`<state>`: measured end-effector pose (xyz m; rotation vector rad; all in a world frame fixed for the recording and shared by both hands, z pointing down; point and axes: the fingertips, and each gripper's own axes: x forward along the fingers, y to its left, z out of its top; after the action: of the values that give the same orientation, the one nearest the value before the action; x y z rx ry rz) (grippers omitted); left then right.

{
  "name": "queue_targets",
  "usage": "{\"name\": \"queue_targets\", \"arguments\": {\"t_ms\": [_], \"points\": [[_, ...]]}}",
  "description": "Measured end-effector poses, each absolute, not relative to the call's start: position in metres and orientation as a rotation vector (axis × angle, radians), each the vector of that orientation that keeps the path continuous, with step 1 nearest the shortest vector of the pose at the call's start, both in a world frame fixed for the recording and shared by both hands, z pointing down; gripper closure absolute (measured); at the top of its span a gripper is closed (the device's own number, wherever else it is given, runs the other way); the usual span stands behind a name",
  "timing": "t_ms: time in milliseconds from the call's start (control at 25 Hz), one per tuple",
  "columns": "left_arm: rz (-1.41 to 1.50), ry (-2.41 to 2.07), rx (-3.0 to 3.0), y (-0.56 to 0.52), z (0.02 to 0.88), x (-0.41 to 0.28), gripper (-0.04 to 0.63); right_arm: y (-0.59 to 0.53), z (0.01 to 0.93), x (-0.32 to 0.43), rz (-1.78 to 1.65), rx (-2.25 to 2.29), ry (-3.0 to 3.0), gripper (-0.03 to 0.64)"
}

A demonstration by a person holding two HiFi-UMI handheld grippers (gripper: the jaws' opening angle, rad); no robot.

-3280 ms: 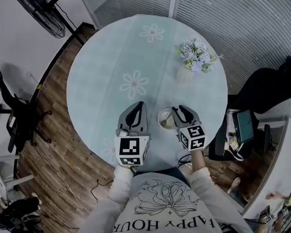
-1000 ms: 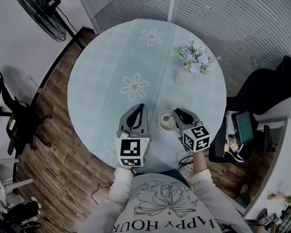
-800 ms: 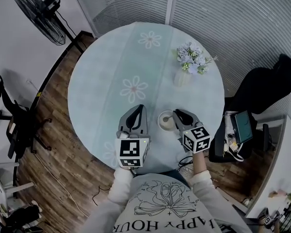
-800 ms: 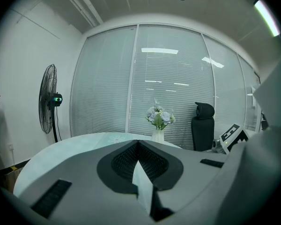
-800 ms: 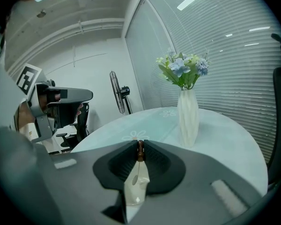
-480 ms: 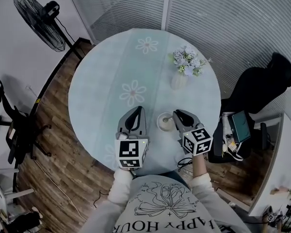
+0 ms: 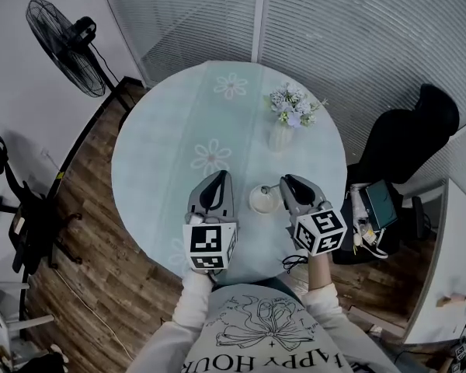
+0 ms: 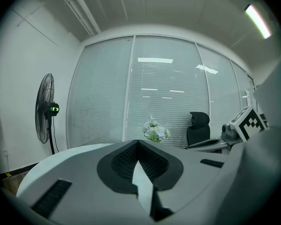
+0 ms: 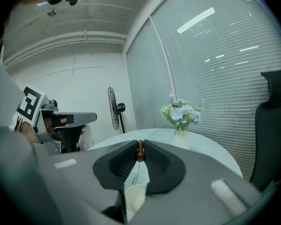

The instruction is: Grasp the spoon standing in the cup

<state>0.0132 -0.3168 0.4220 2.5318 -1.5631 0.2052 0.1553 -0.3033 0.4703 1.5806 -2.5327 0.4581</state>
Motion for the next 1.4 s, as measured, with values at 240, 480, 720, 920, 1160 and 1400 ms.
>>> {"name": "queue_targets", "arguments": {"t_ms": [240,480,720,920,1160,1400], "points": [[0.168,-1.559,2.574,-0.312,0.403,0.014,0.591,-0.297,0.429,0.156,0.353,1.664,-2.556,0.566],[0.133,-1.566,2.601,-0.308,0.386,0.011,0.591,-0.293,0.404,0.156,0.281,1.730,-2.555,0.566],[0.094,-1.570,2.623,-0.306,0.370,0.006,0.591,-0.287,0.382,0.155,0.200,1.809,-2.542,0.566],[0.062,-1.580,2.638,-0.304,0.357,0.005,0.591,-0.283,0.368,0.157,0.164,1.857,-2.542,0.566],[0.049,-1.595,2.655,-0.304,0.347,0.003,0.591,-0.281,0.359,0.158,0.125,1.871,-2.542,0.566],[0.038,-1.617,2.649,-0.306,0.343,-0.001,0.591,-0.282,0.352,0.159,0.098,1.887,-2.535,0.566]]}}
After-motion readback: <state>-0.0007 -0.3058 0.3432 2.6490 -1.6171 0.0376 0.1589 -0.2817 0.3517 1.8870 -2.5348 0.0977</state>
